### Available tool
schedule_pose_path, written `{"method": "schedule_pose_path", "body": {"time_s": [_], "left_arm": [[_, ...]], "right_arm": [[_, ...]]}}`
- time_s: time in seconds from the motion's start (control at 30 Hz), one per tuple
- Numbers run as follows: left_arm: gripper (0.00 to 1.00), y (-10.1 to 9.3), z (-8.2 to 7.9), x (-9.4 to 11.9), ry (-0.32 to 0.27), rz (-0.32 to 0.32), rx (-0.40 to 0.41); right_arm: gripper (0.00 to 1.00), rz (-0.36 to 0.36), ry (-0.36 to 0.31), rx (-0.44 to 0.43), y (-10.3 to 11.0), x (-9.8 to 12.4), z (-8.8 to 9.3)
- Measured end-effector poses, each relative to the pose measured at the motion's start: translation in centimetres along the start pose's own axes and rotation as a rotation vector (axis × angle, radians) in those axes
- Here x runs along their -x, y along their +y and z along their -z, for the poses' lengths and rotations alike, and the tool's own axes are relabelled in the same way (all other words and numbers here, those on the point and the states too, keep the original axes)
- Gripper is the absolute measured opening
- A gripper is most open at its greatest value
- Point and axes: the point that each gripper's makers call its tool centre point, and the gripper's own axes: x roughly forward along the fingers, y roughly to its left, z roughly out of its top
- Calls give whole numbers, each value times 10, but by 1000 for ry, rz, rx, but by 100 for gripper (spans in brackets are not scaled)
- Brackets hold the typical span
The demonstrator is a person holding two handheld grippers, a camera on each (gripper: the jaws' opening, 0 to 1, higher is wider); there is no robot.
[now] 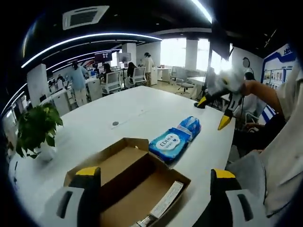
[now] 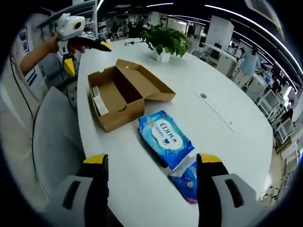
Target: Operate the shoe box by opening the lid, removing the specified soft item, and placing it in the target area until the item is outside and the box remains undamaged.
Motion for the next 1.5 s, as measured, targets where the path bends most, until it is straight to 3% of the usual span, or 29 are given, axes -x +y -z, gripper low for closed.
{"method": "schedule_pose_path", "body": {"time_s": [0.77, 1.03, 1.5], "left_arm": [[100, 37, 36, 57, -48, -150, 111], [100, 47, 51, 73, -48, -197, 127], [100, 59, 59, 92, -62, -277, 163]], "right_arm": [[74, -155, 13, 206, 43, -39, -54], [68, -231, 18, 310, 62, -64, -70], [57, -340, 42, 445, 87, -110, -93]]}}
